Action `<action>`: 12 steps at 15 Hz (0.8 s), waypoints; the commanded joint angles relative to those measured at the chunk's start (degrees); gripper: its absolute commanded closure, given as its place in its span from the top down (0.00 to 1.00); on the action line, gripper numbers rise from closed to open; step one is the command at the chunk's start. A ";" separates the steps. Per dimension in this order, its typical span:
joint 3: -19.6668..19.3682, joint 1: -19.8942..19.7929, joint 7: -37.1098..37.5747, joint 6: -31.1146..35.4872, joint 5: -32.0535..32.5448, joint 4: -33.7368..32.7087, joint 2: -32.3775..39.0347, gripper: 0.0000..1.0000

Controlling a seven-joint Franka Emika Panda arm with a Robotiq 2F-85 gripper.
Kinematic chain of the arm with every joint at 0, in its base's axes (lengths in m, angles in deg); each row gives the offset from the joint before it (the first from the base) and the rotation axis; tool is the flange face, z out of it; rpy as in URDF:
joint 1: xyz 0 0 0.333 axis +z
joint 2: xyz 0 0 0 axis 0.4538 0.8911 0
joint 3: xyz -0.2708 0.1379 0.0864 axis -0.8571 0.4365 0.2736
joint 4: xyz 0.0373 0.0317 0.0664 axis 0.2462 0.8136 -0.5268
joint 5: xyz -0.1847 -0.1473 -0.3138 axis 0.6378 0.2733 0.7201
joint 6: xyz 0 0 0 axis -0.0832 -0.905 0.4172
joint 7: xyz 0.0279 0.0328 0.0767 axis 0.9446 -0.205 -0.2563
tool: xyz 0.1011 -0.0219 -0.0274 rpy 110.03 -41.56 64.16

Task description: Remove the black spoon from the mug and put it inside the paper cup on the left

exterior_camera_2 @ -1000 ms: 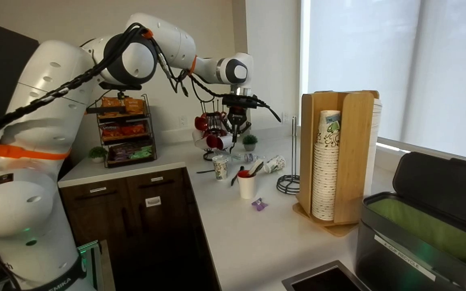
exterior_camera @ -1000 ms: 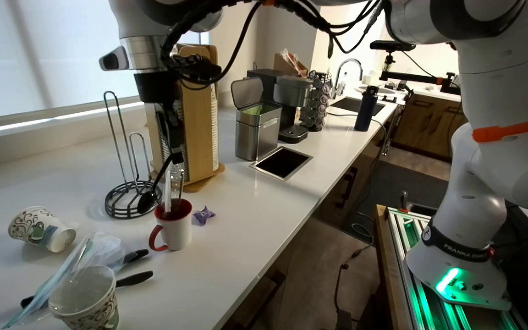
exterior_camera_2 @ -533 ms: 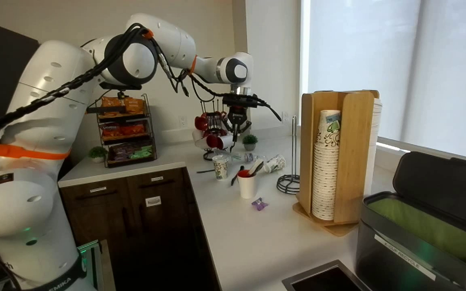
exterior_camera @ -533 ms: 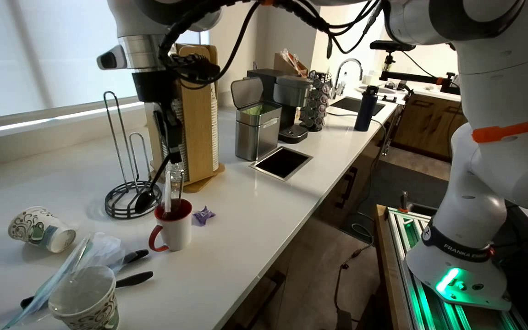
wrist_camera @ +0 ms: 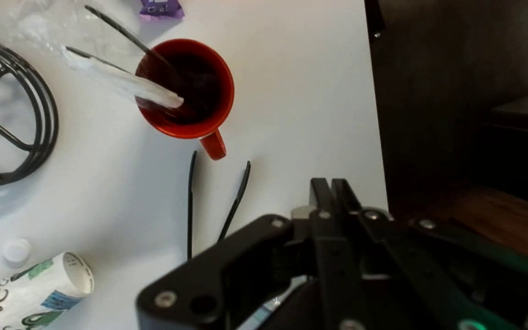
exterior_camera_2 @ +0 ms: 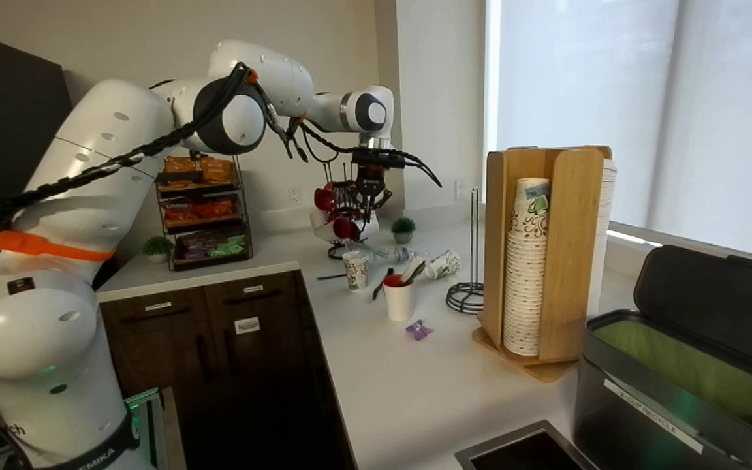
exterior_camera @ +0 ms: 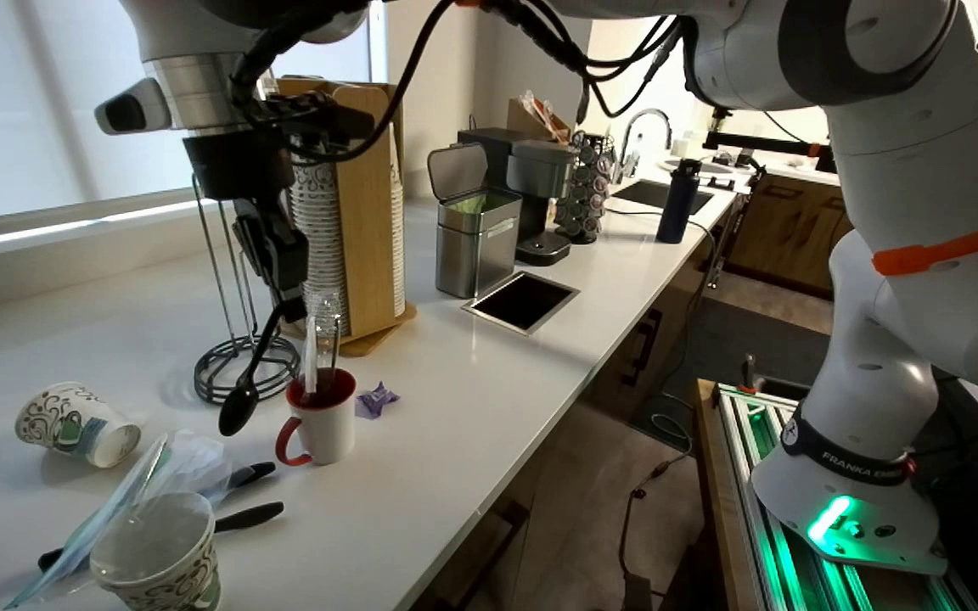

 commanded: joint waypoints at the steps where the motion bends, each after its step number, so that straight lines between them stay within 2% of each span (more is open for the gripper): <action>1: -0.22 3.55 -1.71 -5.49 3.33 -9.92 6.41 0.01; 7: -1.47 7.46 -3.28 -5.48 7.70 -19.57 14.13 0.01; 8: -0.59 5.85 -1.49 -3.16 5.85 -13.41 10.36 0.05; 11: -0.85 6.62 -2.09 -3.16 6.58 -16.31 12.65 0.05; 12: -0.97 6.64 -1.84 -2.84 6.72 -16.52 12.78 0.01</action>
